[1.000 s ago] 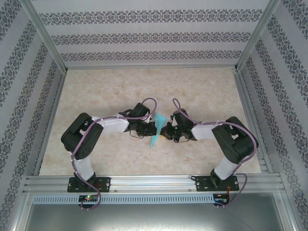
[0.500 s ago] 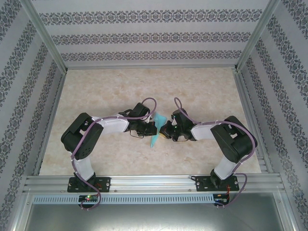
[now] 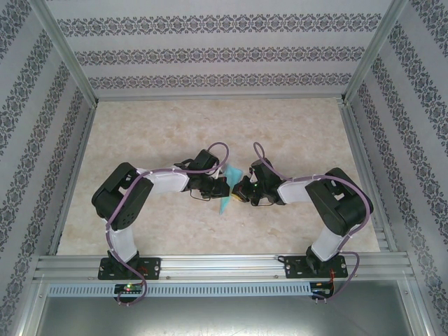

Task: Fold a paper plane with a square sheet of paper (pick it up from the middle)
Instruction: Fold the wing for the fifth time at the center of the table.

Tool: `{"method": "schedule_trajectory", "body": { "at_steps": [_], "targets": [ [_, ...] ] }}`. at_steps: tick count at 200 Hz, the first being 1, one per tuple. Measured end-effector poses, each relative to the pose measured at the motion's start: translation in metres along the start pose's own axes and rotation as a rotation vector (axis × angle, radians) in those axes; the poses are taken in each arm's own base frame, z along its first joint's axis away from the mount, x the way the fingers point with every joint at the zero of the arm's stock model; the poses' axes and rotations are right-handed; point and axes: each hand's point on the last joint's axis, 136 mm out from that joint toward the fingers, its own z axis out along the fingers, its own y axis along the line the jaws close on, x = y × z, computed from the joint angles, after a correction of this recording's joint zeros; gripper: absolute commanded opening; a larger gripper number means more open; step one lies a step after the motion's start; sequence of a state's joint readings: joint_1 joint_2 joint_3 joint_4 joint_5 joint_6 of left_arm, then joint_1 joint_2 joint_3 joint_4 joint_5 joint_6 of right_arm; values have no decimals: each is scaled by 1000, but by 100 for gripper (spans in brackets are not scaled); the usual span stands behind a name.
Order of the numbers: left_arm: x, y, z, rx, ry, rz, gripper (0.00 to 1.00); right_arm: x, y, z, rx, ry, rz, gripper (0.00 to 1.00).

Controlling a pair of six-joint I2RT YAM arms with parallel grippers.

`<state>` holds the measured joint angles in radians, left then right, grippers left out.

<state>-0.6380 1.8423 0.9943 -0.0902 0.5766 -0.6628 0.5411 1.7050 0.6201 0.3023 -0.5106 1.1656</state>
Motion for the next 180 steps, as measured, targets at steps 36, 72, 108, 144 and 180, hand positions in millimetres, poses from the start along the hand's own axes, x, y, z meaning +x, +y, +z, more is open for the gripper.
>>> {"method": "schedule_trajectory", "body": {
  "at_steps": [36, 72, 108, 144, 180],
  "targets": [
    [-2, 0, 2, -1, 1, 0, 9, 1, 0, 0, -30, -6, 8, 0],
    [-1, 3, 5, -7, 8, -5, 9, 0, 2, 0, -64, -14, 25, 0],
    [1, 7, 9, -12, 19, -11, 10, 0, 2, 0, -74, -18, 26, 0],
    [0, 6, 10, -11, 19, -11, 11, 0, 2, -1, -73, -20, 26, 1],
    [-1, 6, 11, -7, 22, -7, 13, 0, -1, -7, -42, -31, 22, 8]
  ]
}}
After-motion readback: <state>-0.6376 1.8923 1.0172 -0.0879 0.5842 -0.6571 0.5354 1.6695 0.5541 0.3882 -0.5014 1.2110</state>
